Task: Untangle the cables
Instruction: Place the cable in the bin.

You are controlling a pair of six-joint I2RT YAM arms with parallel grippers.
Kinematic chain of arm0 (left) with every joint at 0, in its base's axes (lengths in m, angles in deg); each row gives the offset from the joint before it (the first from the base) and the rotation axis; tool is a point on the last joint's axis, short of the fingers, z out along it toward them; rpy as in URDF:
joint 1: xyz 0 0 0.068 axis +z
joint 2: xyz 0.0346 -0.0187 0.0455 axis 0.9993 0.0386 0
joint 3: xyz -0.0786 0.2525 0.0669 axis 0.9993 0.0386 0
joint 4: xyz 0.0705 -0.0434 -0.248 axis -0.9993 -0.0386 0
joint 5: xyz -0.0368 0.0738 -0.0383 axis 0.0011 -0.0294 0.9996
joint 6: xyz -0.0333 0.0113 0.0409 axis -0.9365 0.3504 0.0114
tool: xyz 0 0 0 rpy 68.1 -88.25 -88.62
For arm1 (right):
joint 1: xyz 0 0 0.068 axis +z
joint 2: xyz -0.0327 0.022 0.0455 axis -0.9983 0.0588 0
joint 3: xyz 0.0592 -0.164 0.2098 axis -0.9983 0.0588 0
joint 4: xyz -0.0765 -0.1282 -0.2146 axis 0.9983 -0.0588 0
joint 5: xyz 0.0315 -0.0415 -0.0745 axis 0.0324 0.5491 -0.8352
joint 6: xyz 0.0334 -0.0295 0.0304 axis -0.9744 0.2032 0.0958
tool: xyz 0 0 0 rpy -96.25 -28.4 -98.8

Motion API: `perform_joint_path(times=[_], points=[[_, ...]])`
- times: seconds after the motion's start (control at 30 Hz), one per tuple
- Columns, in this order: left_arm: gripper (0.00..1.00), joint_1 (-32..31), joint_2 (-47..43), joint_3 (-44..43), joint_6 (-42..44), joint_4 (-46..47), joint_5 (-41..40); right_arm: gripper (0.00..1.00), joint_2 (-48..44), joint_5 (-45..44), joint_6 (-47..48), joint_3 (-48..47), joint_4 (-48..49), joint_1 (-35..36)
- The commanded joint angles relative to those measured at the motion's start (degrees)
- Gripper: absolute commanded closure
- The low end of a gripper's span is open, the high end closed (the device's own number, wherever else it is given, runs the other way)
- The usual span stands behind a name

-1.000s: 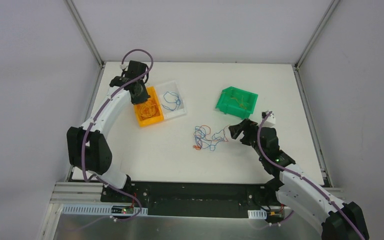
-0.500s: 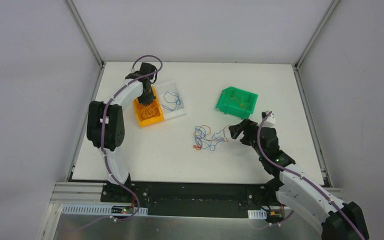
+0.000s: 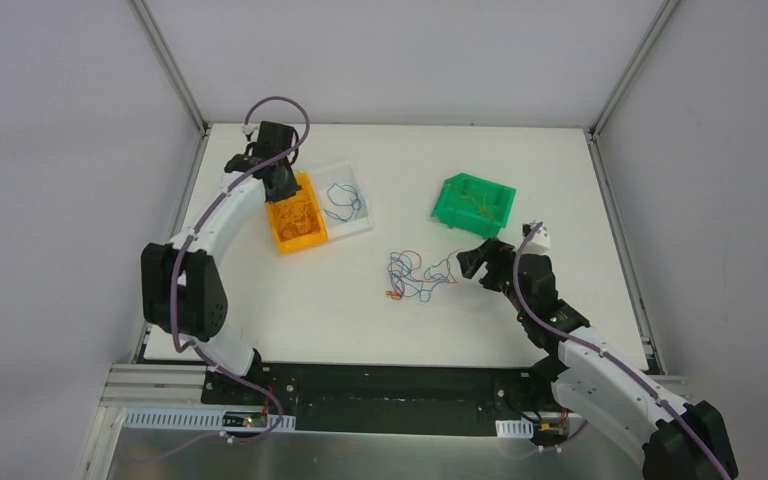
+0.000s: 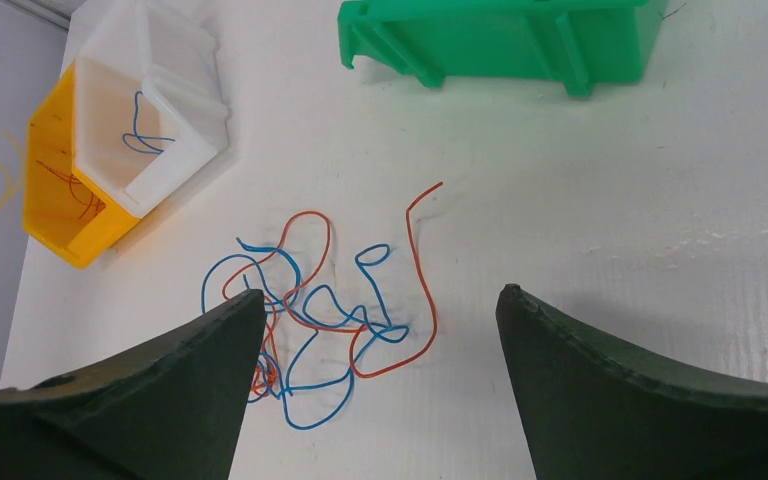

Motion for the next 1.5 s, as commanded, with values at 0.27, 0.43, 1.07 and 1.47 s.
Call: perform_joint_path(times=[0.27,0.43,1.07,1.47], points=[[1.0,-11.5,0.53,-15.41,1.27,7.34,25.04,0.1,-5.45,-8.67,-1.94,0.09,-2.1,-0.16],[1.0,-18.26,14.97,-32.32,1.07,11.61,34.47,0.09,-13.6,-20.05,-4.94,2.43,-6.1,-0.14],[1.0,-26.9,43.01,-40.47,18.88,44.15,47.54,0.1,-17.98,-19.08,-3.02,3.37,-7.29,-0.19],[1.0,-32.25,38.98,-30.28,27.42,35.18,42.52,0.1,-18.94,-18.84,-2.89,3.82,-7.1,-0.21]])
